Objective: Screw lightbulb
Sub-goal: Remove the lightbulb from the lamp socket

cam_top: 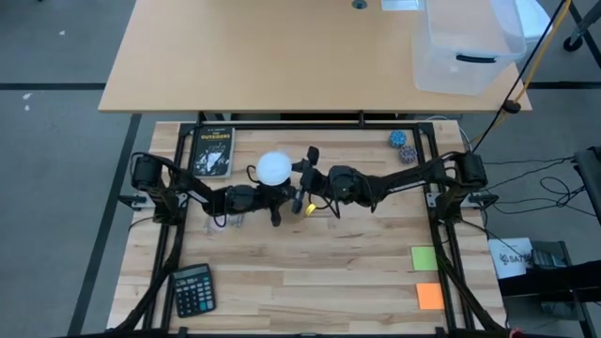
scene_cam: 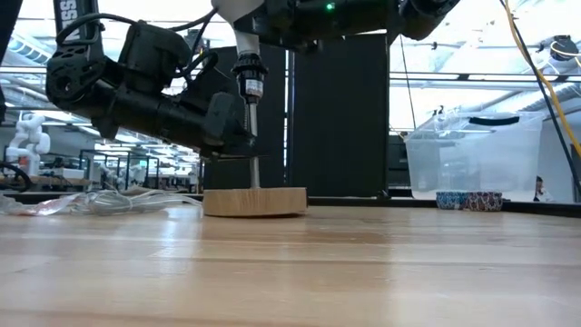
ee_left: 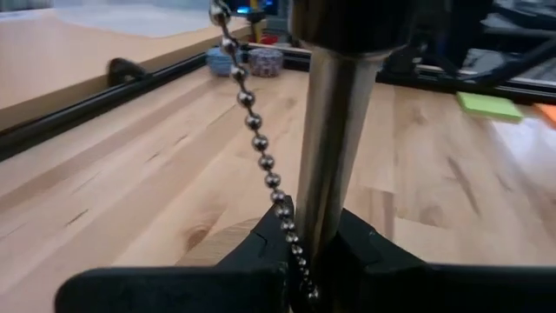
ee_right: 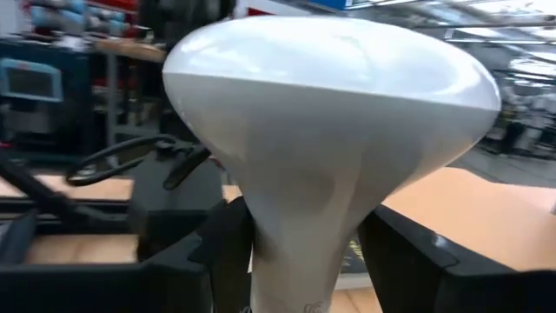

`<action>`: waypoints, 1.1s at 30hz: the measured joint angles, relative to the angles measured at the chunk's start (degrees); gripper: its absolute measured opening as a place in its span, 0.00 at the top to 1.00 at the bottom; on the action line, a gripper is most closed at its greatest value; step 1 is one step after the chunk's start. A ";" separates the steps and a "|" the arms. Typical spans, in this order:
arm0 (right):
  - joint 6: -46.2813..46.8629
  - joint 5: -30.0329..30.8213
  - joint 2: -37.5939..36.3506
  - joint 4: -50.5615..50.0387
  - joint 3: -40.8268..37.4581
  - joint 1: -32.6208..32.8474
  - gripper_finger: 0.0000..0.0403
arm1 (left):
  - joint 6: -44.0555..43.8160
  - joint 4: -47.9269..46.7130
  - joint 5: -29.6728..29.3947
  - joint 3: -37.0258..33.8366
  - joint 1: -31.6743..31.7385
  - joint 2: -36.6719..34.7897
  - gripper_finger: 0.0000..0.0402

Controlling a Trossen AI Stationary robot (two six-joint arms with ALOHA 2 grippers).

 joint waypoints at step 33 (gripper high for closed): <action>4.97 -48.38 -0.72 -4.06 0.22 -9.16 0.50 | 5.30 0.45 30.57 0.07 0.00 0.13 0.92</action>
